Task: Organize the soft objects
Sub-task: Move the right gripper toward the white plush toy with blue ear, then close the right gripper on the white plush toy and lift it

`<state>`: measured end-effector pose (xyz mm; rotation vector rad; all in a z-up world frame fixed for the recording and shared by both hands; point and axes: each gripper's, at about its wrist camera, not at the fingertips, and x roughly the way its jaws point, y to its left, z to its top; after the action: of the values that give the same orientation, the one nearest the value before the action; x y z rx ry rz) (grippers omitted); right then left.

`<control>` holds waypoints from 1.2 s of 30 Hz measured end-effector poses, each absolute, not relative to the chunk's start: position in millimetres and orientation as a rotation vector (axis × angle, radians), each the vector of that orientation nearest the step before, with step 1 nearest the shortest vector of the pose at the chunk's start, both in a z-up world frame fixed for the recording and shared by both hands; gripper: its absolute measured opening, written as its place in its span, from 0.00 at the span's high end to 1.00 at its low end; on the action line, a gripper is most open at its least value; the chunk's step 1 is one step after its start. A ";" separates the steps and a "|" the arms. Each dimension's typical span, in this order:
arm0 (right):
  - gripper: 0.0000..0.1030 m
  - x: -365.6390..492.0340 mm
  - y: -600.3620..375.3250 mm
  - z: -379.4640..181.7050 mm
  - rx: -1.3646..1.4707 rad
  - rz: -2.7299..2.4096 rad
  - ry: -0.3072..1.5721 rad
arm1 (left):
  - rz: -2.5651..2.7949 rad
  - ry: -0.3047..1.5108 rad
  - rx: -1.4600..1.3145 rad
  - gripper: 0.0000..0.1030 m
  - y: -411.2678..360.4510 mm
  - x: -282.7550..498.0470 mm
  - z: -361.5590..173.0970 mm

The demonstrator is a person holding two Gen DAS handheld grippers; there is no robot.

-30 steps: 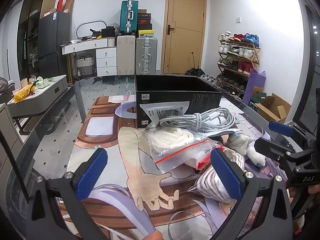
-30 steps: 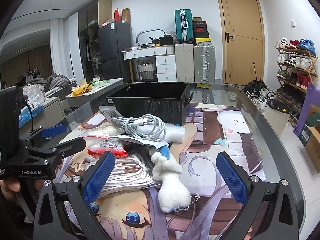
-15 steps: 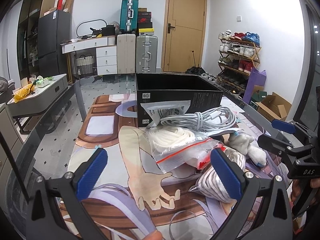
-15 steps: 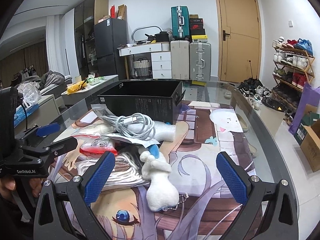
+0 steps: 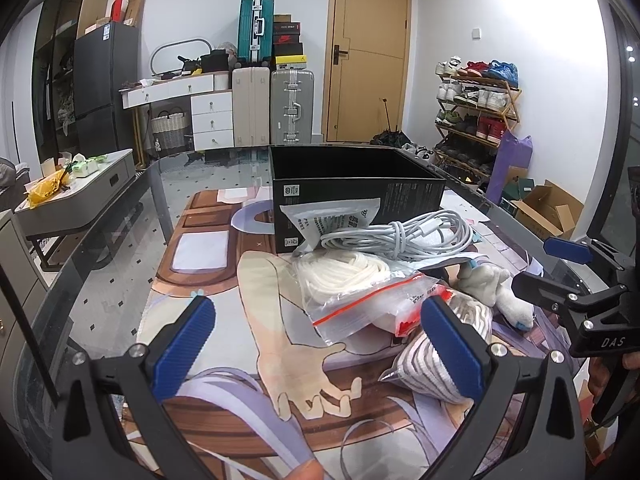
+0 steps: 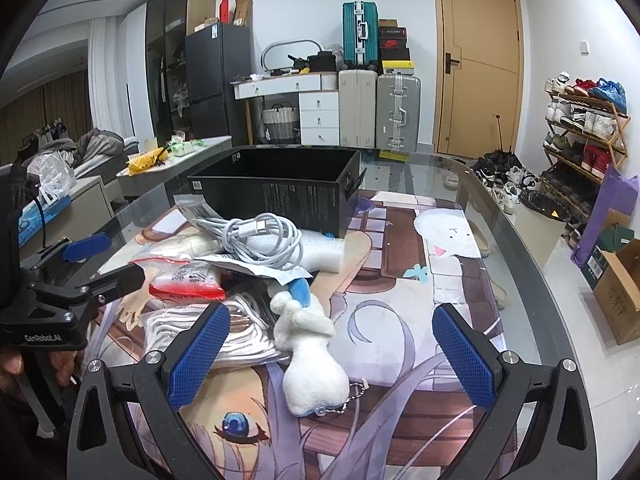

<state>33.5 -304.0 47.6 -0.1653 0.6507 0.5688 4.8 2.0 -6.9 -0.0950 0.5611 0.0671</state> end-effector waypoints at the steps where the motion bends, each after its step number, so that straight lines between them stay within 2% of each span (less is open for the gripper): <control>1: 0.00 34.1 -304.0 47.2 -0.166 0.570 0.655 | 0.069 0.560 -0.094 0.00 2.1 4.6 -6.8; 23: 0.01 68.4 -289.9 29.9 -0.198 0.577 0.833 | 0.054 0.618 -0.097 0.00 14.0 22.1 -2.7; 29: 0.09 78.7 -288.3 23.0 -0.214 0.559 0.871 | 0.032 0.632 -0.112 0.00 14.8 25.5 -2.9; 32: 0.09 79.9 -286.2 21.7 -0.228 0.567 0.872 | 0.031 0.634 -0.107 0.00 14.0 28.4 -3.2; 36: 0.17 84.4 -278.2 18.1 -0.253 0.583 0.881 | 0.028 0.644 -0.108 0.00 14.4 31.6 -5.3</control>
<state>84.4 -278.2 18.1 -0.2526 0.8813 0.5827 31.6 14.4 -5.3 -0.1076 0.6437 0.0276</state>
